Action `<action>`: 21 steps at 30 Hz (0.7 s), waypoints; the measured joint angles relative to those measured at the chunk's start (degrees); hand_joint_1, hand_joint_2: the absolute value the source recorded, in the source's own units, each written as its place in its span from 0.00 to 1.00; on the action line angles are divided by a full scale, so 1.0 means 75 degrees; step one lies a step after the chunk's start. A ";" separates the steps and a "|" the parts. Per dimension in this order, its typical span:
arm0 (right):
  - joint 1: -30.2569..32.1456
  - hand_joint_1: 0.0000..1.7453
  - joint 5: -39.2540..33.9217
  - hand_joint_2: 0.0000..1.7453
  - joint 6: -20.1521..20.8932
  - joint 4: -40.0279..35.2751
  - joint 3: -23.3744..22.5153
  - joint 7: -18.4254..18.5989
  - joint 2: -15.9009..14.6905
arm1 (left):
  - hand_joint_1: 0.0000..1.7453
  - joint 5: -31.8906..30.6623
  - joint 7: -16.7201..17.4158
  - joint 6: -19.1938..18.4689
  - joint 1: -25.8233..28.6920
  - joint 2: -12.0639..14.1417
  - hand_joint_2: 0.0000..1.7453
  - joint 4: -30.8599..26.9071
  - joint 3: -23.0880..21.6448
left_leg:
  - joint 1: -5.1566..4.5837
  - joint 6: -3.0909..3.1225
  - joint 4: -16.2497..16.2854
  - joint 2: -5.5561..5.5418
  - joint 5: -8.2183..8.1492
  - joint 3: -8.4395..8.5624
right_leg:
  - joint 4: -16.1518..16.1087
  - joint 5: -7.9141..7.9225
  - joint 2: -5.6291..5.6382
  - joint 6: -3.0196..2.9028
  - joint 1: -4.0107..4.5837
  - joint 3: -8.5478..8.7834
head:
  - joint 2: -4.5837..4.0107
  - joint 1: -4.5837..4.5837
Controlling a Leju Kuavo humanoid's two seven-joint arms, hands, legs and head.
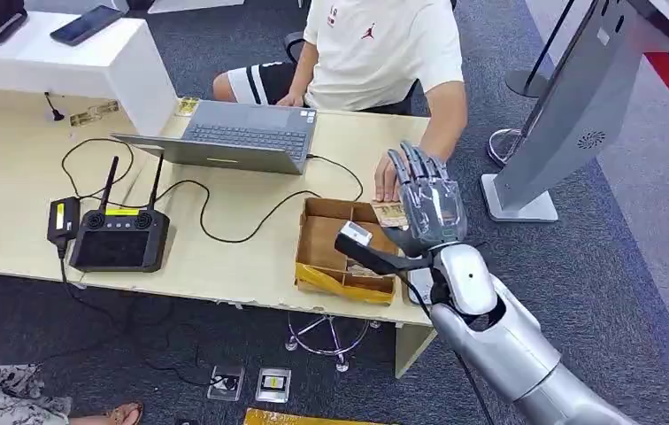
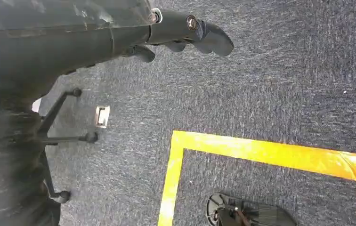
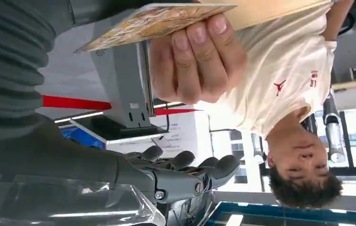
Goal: Pass the card to the sensor for recognition and then transmit it.
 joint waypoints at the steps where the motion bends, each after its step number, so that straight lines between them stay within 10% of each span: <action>1: -0.0007 0.17 -0.0003 1.00 -0.0047 0.0038 0.0023 0.0006 0.0000 | 0.00 -0.0006 0.0000 0.0000 0.0003 0.0000 1.00 0.0000 0.0000 | 0.0000 0.0000 0.0000 0.0000 0.0000 0.0001 | 0.0000 0.0000 0.0000 0.0000 0.0000 0.0000 | 0.0000 0.0000; 4: -0.0008 0.38 -0.0003 1.00 -0.0271 0.0116 0.0087 0.0070 0.0000 | 0.00 -0.0047 -0.0003 0.0000 0.0013 0.0000 1.00 0.0000 0.0006 | 0.0000 0.0000 0.0001 0.0001 0.0000 0.0000 | 0.0000 0.0000 0.0003 0.0000 0.0000 -0.0002 | 0.0000 -0.0003; 5: -0.0009 0.77 -0.0003 1.00 -0.0341 0.0140 0.0090 0.0076 -0.0003 | 0.00 -0.0061 -0.0003 0.0000 0.0013 0.0000 1.00 0.0000 0.0009 | 0.0000 0.0000 0.0001 0.0001 0.0000 0.0000 | 0.0000 0.0000 0.0003 0.0000 0.0000 -0.0002 | 0.0000 0.0000; 6: -0.0008 0.88 -0.0003 1.00 -0.0428 0.0166 0.0093 0.0084 -0.0003 | 0.00 -0.0067 -0.0003 0.0000 0.0014 0.0000 1.00 0.0000 0.0012 | 0.0000 0.0000 0.0001 0.0001 0.0000 0.0001 | 0.0000 0.0000 0.0003 0.0000 0.0000 -0.0002 | 0.0000 0.0000; 21: -0.0006 1.00 0.0000 1.00 -0.0664 0.0274 0.0125 0.0114 -0.0020 | 0.00 -0.0219 -0.0003 0.0000 0.0019 0.0003 1.00 0.0000 0.0157 | 0.0000 0.0000 0.0002 0.0007 0.0000 0.0004 | 0.0000 0.0000 0.0007 0.0000 0.0000 -0.0003 | 0.0000 -0.0003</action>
